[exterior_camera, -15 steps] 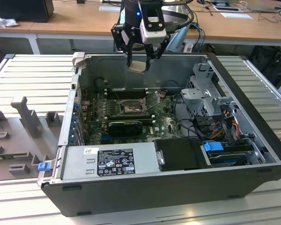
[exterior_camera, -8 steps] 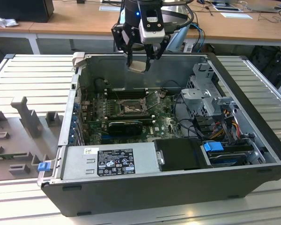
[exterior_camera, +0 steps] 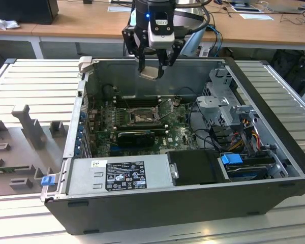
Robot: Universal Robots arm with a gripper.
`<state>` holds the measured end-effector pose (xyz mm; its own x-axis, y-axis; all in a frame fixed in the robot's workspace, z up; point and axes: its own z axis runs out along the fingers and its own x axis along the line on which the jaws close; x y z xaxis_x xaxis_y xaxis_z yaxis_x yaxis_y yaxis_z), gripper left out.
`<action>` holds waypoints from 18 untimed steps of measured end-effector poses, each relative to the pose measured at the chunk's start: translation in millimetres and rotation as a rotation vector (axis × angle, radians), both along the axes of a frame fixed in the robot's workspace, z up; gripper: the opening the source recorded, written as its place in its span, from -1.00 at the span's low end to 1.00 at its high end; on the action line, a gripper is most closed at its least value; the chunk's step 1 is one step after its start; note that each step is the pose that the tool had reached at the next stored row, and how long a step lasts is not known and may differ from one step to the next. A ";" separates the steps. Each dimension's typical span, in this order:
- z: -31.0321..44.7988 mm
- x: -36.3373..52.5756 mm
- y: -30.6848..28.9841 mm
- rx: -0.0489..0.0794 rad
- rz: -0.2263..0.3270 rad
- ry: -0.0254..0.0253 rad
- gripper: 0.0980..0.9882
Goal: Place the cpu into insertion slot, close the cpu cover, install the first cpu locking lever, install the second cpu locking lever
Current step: 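Place the cpu into insertion slot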
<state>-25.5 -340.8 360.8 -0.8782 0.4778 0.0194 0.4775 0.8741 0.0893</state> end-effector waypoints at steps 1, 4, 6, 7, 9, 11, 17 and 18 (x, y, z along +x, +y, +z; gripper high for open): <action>-0.2 -0.1 0.0 0.000 -0.009 0.0000 -0.03; -1.1 -0.1 0.0 0.000 -0.029 -0.0001 -0.03; -1.5 -0.1 0.0 0.000 -0.038 0.0000 -0.03; -1.7 -0.1 0.0 0.000 -0.042 0.0000 -0.03; -2.2 -0.1 0.0 0.000 -0.051 0.0000 -0.03; -2.7 -0.1 0.0 0.000 -0.062 0.0000 -0.03; -4.3 -0.1 0.0 0.000 -0.102 0.0000 -0.03; -4.4 -0.1 0.0 0.000 -0.107 0.0000 -0.03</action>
<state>-25.5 -340.8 356.4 -0.8220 0.5692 0.0193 0.5684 0.8179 0.0892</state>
